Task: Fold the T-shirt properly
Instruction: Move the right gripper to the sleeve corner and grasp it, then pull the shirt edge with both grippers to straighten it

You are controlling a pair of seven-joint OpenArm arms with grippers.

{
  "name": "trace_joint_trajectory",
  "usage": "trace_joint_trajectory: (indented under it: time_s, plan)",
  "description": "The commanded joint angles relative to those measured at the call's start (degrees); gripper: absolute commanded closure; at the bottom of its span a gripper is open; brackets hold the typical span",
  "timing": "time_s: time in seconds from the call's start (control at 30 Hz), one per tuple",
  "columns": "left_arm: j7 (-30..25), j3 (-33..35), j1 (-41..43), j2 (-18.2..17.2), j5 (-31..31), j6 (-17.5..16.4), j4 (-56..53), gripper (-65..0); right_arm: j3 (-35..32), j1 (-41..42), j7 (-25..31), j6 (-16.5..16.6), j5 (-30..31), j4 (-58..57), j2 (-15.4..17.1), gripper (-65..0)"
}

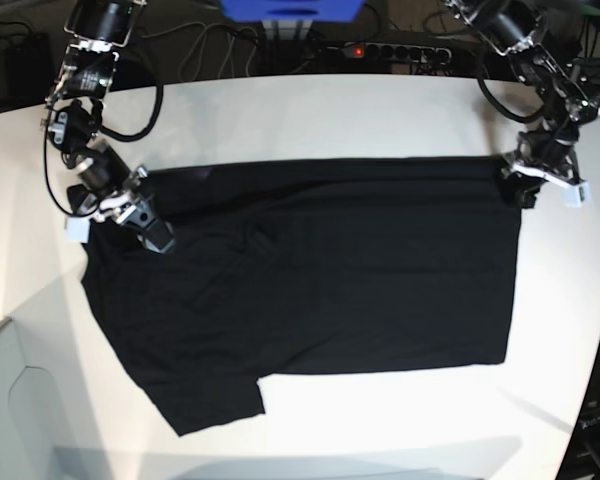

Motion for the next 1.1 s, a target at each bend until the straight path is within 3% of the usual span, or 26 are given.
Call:
trace_joint_trajectory:
  time_s: [0.0,0.47,0.73,0.9,1.07]
  plan:
    - [-0.4,-0.4,0.1,-0.9,-1.6,-0.1,1.1,-26.8,0.1,0.1,0.7,0.2,1.9,1.3,0.5,-24.5]
    - [-0.3,-0.3,-0.6,-0.7,-2.1,-0.3,1.1,-26.7,-0.2,-0.1,0.6,0.2,1.9,1.2,0.3,-24.5]
    - [-0.2,3.1,-2.1,-0.3,-2.2,-0.2,0.5,-26.7,-0.2,-0.1,0.4,0.2,1.9,1.2,0.2,-24.5]
    - [4.9,2.6,-4.9,0.4,-2.1,-0.5,0.3,-26.7,-0.2,-0.1,0.3,0.2,1.9,1.3,0.2,-24.5]
    - [5.9,2.5,-7.4,0.5,-2.2,-0.5,0.0,-26.7,-0.2,-0.1,0.2,0.2,1.9,1.3,0.2,-24.5]
